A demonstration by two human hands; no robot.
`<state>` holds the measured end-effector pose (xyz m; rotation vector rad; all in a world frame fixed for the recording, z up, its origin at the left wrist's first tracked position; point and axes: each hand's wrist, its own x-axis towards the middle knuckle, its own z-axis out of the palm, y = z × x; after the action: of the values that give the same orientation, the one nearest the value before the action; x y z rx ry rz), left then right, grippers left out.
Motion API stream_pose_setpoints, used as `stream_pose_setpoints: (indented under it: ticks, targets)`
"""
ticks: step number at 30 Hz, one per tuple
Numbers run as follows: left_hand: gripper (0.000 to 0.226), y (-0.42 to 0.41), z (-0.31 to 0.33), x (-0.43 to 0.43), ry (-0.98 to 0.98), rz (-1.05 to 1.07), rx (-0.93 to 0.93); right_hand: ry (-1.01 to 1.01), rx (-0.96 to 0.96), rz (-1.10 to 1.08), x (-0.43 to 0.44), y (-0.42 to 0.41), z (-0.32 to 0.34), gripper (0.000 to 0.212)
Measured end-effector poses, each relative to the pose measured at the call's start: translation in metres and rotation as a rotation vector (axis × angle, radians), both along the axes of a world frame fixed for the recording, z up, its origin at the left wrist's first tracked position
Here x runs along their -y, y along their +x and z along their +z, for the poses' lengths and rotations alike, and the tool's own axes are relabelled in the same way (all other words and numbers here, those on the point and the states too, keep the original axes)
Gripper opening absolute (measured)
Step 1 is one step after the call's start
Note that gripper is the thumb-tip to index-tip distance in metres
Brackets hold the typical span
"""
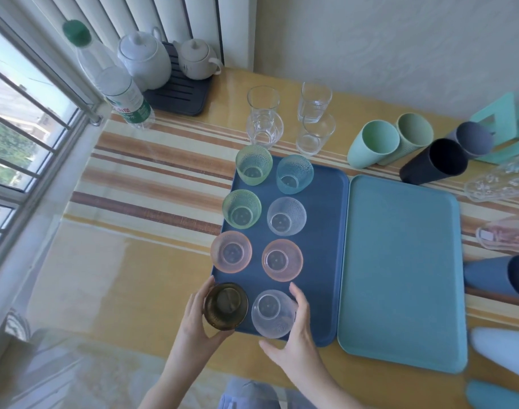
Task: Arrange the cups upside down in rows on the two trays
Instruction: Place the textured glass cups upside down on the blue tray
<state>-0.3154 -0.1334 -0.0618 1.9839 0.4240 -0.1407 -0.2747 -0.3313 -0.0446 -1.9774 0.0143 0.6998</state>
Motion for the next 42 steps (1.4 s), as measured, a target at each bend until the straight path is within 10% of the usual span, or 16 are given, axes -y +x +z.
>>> stream_pose_setpoints:
  ticks: [9, 16, 30, 42]
  targets:
    - [0.05, 0.033, 0.044, -0.041, -0.125, 0.215, 0.039, 0.086, -0.007, -0.179, 0.022, 0.059, 0.049, 0.09]
    - [0.09, 0.103, 0.053, -0.022, 0.015, 0.084, -0.156, -0.03, 0.086, -0.128, -0.017, 0.081, 0.026, 0.104]
    - [0.078, 0.099, 0.033, -0.003, 0.229, 0.013, -0.041, -0.014, 0.151, -0.265, -0.034, 0.078, 0.01, 0.074]
    - [0.118, 0.045, 0.044, -0.011, 0.083, 0.055, -0.251, -0.12, -0.026, 0.008, 0.01, 0.02, 0.025, 0.12]
